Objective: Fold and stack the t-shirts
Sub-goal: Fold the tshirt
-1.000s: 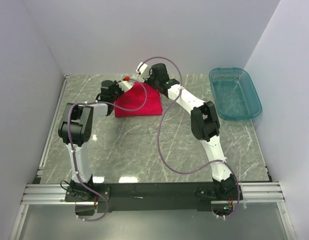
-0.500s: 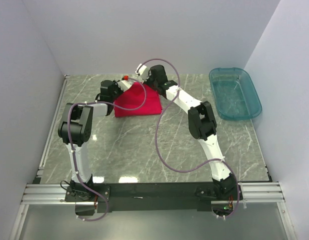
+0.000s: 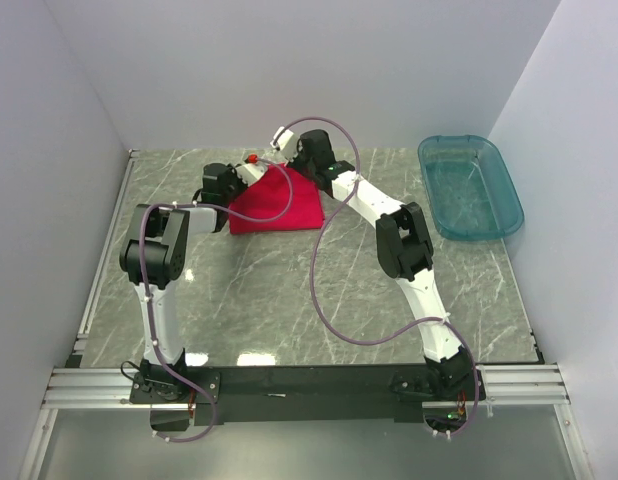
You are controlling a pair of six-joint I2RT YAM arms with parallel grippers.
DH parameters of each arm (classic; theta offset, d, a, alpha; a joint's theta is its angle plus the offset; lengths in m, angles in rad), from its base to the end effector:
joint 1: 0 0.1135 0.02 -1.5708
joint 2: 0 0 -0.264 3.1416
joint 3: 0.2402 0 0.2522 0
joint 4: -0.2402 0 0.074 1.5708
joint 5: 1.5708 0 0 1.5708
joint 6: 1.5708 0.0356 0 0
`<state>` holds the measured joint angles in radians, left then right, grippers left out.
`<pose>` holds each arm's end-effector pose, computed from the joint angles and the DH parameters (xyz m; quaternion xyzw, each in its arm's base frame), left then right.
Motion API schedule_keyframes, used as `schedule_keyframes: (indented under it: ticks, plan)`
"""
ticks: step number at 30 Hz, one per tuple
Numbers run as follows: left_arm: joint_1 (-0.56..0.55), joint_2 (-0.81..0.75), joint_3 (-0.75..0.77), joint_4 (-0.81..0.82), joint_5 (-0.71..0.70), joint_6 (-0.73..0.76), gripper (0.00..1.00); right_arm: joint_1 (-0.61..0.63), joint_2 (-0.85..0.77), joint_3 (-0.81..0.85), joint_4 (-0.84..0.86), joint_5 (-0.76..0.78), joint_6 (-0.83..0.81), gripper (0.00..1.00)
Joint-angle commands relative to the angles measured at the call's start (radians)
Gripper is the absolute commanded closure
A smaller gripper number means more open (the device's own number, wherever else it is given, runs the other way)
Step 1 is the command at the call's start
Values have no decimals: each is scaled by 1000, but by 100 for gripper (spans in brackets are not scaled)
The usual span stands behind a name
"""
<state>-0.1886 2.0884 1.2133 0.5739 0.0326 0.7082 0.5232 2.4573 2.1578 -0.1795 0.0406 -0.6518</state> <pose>0.4500 -0.0871 0.1608 0.3577 0.7213 0.1396 0.5764 0.4976 0.2853 0.2149 -0.4649 0.7171 -0.0507 0.5169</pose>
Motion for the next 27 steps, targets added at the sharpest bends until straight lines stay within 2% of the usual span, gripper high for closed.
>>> schedule_keyframes:
  ticks: [1, 4, 6, 7, 8, 9, 12, 14, 15, 19, 22, 24, 27]
  plan:
    - [11, 5, 43, 44, 9, -33, 100, -6, -9, 1, 46, 45, -17, 100]
    - [11, 10, 46, 47, 10, -36, 100, -9, -4, -1, 49, 48, -20, 100]
    - [9, 13, 51, 55, 7, -50, 94, -6, 0, 4, 49, 53, -17, 100]
    - [9, 13, 57, 63, 4, -61, 88, -6, 8, 8, 48, 62, -14, 100]
    - [9, 12, 61, 69, -5, -71, 80, -8, 12, 11, 48, 70, -12, 94]
    - [9, 9, 71, 73, -29, -100, 64, -8, 19, 22, 46, 85, -9, 73]
    - [11, -8, 120, 67, -103, -165, 42, -9, 34, 31, 67, 154, 21, 38]
    - [12, -40, 143, 49, -128, -187, 36, -12, 37, 43, 63, 183, 47, 37]
    - [14, -51, 153, 35, -143, -223, 27, -20, 32, 51, 57, 183, 60, 33]
    - [17, -111, 216, -109, -206, -340, 15, -31, -36, 10, 11, 130, 122, 32]
    - [26, -163, 245, -291, -198, -495, 12, -48, -108, -35, -96, -104, 139, 29]
    - [44, -192, 256, -441, -140, -620, 12, -60, -133, -58, -135, -317, 153, 32]
    - [63, -229, 226, -537, -42, -772, 16, -83, -124, -14, -196, -458, 249, 36]
